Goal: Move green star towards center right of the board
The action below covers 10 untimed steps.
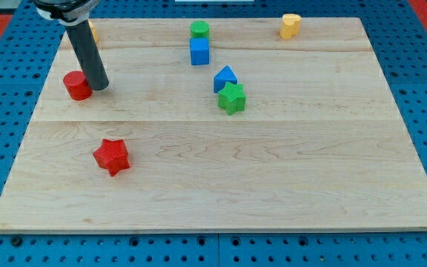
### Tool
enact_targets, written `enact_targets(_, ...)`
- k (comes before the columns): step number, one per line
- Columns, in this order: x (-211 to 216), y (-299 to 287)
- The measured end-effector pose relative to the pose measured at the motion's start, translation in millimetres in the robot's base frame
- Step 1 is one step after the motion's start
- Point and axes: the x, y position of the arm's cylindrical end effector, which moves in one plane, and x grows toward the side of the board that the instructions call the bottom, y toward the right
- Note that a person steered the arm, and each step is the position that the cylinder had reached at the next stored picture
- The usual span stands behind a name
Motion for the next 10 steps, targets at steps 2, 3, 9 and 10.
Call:
enact_targets(2,0.0,2.9)
enact_targets(3,-7.7,68.6)
enact_targets(9,25.2,328.3)
enact_targets(10,45.0,325.0)
